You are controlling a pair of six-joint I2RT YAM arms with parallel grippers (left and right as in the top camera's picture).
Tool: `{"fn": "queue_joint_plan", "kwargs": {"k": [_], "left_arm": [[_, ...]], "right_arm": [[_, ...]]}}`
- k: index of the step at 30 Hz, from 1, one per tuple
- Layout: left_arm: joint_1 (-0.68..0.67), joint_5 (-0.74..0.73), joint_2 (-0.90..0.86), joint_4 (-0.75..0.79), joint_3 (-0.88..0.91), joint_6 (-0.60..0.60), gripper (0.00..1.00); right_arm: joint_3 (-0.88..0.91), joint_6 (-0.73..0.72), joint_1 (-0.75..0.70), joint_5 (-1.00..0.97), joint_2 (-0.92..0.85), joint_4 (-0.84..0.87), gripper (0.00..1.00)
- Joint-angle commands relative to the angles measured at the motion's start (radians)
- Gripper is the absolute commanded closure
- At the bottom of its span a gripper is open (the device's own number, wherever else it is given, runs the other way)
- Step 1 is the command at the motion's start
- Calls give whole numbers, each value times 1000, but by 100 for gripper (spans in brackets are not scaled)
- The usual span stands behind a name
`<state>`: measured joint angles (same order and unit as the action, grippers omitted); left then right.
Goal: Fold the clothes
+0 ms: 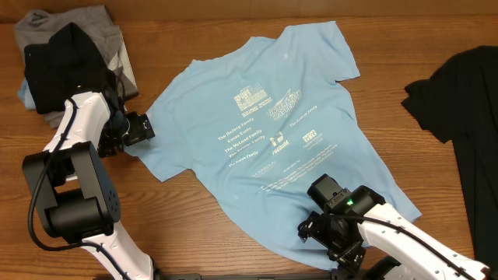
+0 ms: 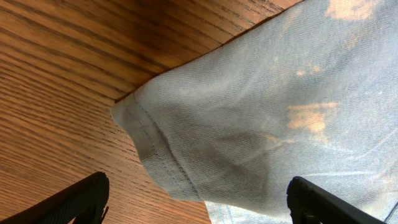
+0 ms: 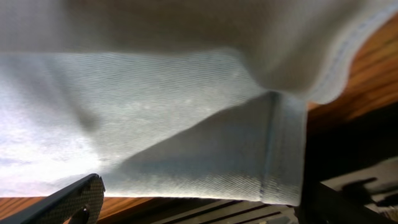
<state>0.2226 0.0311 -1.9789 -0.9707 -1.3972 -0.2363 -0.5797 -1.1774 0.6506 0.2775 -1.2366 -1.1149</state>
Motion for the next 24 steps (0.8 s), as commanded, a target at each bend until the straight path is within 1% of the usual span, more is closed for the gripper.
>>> {"fn": "queue_joint_plan", "kwargs": {"k": [1, 7, 9, 10, 12, 14, 16, 18, 20, 21, 23, 24], "left_arm": [[1, 2, -5, 4, 1, -14, 6], [1, 2, -5, 7, 1, -14, 6], [1, 2, -5, 8, 1, -14, 6], [1, 2, -5, 9, 1, -14, 7], [1, 2, -5, 18, 1, -14, 8], [1, 2, -5, 32, 1, -10, 10], [1, 3, -5, 43, 1, -10, 13], [2, 3, -5, 52, 1, -10, 18], [2, 3, -5, 57, 1, -11, 23], [2, 3, -5, 61, 2, -10, 24], [2, 10, -7, 64, 2, -10, 23], [2, 19, -7, 63, 2, -11, 21]], "right_arm": [[8, 7, 6, 11, 1, 7, 0], [83, 6, 12, 17, 1, 48, 4], [86, 6, 12, 15, 1, 48, 7], [86, 6, 12, 15, 1, 54, 9], [86, 6, 12, 15, 1, 64, 19], [86, 6, 12, 15, 1, 74, 26], [86, 6, 12, 15, 1, 81, 34], [86, 6, 12, 15, 1, 89, 44], [86, 6, 12, 15, 1, 93, 50], [85, 6, 12, 15, 1, 93, 51], [85, 6, 12, 15, 1, 93, 51], [85, 6, 12, 15, 1, 93, 50]]}}
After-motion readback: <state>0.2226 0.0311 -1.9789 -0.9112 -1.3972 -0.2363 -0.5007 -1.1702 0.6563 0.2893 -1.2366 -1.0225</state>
